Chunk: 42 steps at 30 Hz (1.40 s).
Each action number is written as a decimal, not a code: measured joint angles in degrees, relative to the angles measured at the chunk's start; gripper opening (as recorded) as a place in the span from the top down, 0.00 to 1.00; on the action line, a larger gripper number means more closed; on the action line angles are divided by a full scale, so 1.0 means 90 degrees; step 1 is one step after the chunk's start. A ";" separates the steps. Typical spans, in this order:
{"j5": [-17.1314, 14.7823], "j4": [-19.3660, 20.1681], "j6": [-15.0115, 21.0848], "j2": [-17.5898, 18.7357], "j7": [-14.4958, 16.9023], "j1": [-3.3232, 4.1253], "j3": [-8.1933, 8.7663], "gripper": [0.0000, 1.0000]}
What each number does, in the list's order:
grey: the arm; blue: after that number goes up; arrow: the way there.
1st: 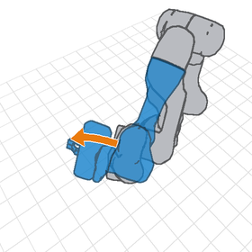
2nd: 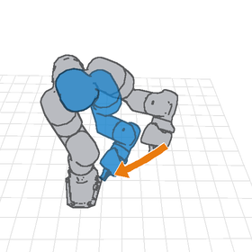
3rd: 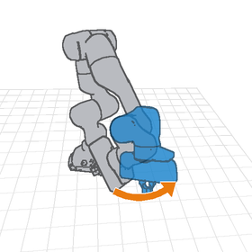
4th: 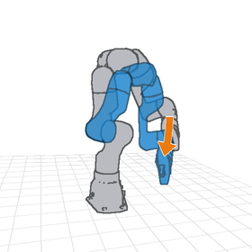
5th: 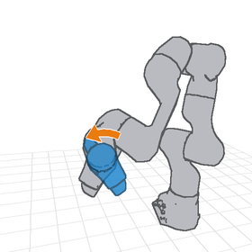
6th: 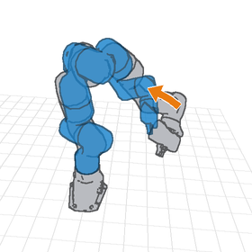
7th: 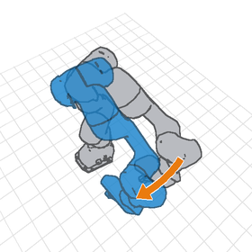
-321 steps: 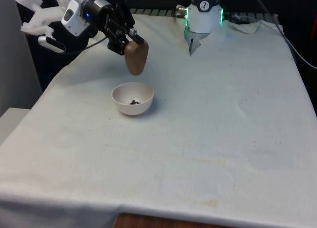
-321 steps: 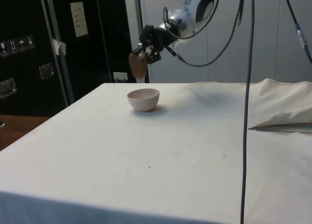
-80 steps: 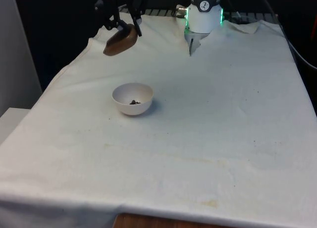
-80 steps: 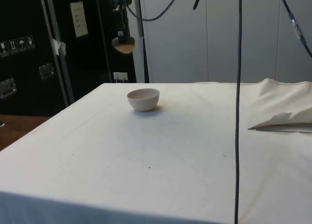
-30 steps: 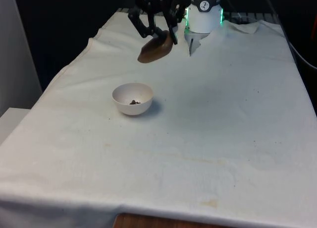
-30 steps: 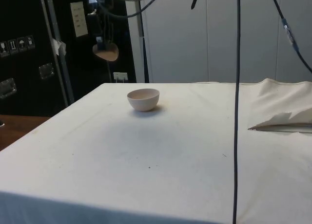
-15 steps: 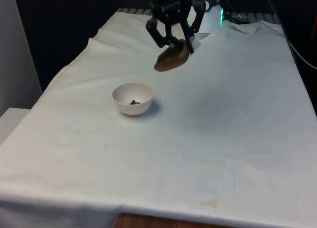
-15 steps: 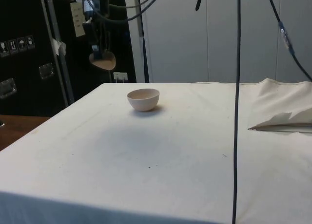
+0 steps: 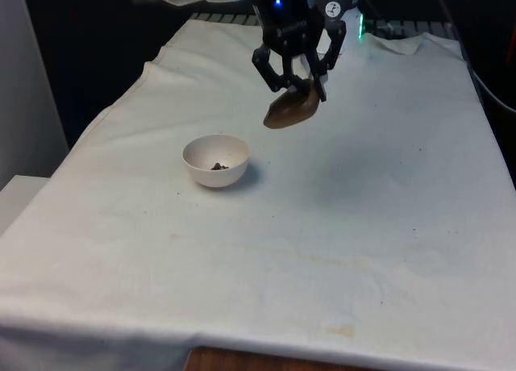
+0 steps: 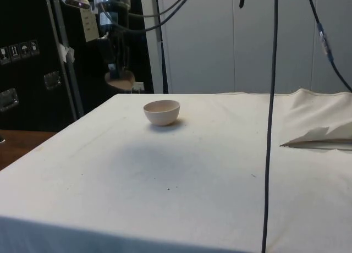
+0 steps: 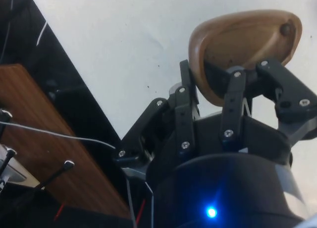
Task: Pour the coffee beans from the cup into the bowl.
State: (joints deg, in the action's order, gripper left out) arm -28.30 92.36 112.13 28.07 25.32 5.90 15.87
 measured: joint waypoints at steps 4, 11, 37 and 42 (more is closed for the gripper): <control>0.0038 0.0286 0.0267 -0.0102 -0.0013 0.0006 -0.0108 0.98; 0.0064 0.0656 0.0675 -0.0185 -0.0019 0.0013 -0.0280 0.98; 0.0872 0.1388 0.1986 -0.0197 -0.0586 0.0019 -0.0898 0.98; 0.1006 0.1509 0.2171 -0.0197 -0.0688 0.0019 -0.0929 0.98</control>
State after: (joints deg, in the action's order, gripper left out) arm -19.25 105.94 131.67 26.30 19.14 6.07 7.51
